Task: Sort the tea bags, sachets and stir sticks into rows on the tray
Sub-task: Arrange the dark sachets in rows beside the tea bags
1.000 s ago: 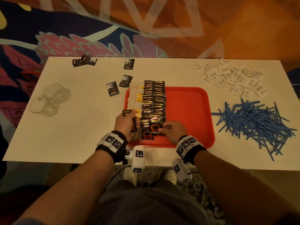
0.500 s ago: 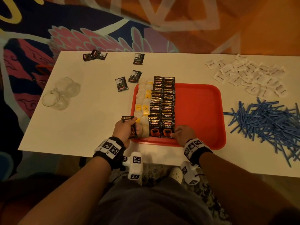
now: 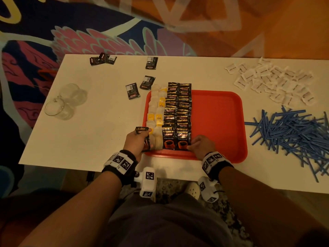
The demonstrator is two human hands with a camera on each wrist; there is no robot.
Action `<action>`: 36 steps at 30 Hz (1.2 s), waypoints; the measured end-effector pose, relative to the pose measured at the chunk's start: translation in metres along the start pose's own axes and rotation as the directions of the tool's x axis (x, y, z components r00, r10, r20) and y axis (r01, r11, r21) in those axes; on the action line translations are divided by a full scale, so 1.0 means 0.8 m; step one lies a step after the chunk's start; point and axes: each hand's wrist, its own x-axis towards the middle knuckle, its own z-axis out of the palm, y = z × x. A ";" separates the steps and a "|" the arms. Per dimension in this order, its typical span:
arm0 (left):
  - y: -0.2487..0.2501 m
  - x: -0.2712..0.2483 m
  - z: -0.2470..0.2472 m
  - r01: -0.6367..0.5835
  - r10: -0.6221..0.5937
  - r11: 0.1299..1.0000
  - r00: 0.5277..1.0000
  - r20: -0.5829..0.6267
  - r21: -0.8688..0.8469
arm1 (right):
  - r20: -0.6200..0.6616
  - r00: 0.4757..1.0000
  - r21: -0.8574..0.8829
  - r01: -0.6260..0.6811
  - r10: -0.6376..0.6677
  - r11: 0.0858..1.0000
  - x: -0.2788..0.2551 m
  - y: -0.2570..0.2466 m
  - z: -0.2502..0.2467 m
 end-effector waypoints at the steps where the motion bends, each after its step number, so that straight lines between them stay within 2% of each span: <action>1: 0.000 0.000 0.000 -0.006 0.006 1.000 1.000 0.007 0.004 | -0.004 1.000 0.000 0.008 -0.008 1.000 -0.001 0.001 -0.002; 6: 0.003 0.003 0.004 -0.033 0.033 0.999 0.999 -0.003 0.026 | -0.024 1.000 0.068 0.002 0.000 0.998 -0.010 0.004 -0.016; 9: 0.007 0.001 0.011 -0.075 0.074 0.997 0.996 0.039 0.026 | -0.054 0.998 0.107 0.040 -0.034 0.993 -0.014 -0.006 -0.025; 12: 0.011 -0.003 0.020 -0.108 0.102 0.993 0.990 0.098 0.053 | -0.028 0.989 0.169 0.148 -0.145 0.974 -0.027 -0.035 -0.029; 16: 0.011 -0.006 0.036 -0.167 0.158 0.984 0.979 0.126 0.064 | 0.113 0.945 0.338 0.254 -0.307 0.906 -0.050 -0.079 -0.027; 19: 0.012 -0.009 0.043 -0.202 0.188 0.975 0.972 0.143 0.094 | 0.111 0.923 0.274 0.328 -0.368 0.904 -0.053 -0.089 -0.020; 27: 0.009 -0.008 0.035 -0.091 0.092 0.996 0.982 0.163 -0.009 | 0.087 0.918 0.237 0.359 -0.387 0.903 -0.054 -0.087 -0.015; 31: 0.005 0.000 0.035 -0.135 0.127 0.987 0.987 0.099 0.083 | 0.078 0.906 0.180 0.398 -0.417 0.899 -0.060 -0.085 -0.006; 34: -0.002 0.007 0.032 -0.197 0.193 0.966 0.980 0.038 0.168 | 0.081 0.930 0.201 0.336 -0.358 0.920 -0.056 -0.079 0.003; 36: -0.006 0.007 0.030 -0.187 0.191 0.963 0.982 -0.001 0.196 | 0.100 0.946 0.185 0.286 -0.308 0.940 -0.051 -0.073 0.006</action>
